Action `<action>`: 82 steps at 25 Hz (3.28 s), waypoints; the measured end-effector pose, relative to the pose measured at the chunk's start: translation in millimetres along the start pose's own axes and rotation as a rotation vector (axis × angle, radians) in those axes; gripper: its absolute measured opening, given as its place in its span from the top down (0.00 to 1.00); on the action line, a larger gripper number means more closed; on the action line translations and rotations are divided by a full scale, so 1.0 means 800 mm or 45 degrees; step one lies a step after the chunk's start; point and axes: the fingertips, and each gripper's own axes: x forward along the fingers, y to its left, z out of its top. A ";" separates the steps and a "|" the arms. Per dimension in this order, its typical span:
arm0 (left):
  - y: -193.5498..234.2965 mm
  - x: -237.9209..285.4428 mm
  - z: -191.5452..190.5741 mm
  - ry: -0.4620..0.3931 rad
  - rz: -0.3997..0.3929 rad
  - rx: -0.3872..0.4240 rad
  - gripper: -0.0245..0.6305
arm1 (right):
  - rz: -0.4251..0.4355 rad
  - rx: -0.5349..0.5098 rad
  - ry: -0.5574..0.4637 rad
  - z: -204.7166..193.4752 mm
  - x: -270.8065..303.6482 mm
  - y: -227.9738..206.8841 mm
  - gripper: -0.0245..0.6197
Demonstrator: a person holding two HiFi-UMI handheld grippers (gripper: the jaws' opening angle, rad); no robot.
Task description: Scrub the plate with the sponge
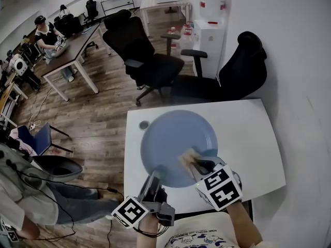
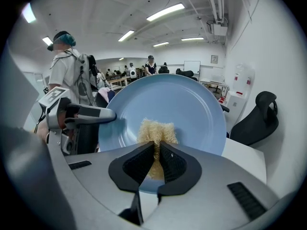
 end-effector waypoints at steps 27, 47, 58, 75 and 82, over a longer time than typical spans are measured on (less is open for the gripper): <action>0.000 -0.002 -0.013 0.039 0.024 0.041 0.86 | -0.176 0.084 -0.041 0.011 -0.014 -0.076 0.89; 0.007 0.007 -0.024 0.067 0.045 0.085 0.86 | -0.282 0.133 -0.092 0.016 -0.019 -0.112 0.89; 0.016 0.008 -0.019 0.045 0.081 0.078 0.86 | -0.292 0.128 -0.111 0.023 -0.019 -0.113 0.89; 0.033 0.002 -0.021 0.015 0.150 0.048 0.86 | -0.337 0.180 -0.179 0.018 -0.042 -0.121 0.89; 0.040 0.001 -0.021 0.011 0.165 0.049 0.86 | -0.332 0.186 -0.210 0.018 -0.042 -0.110 0.89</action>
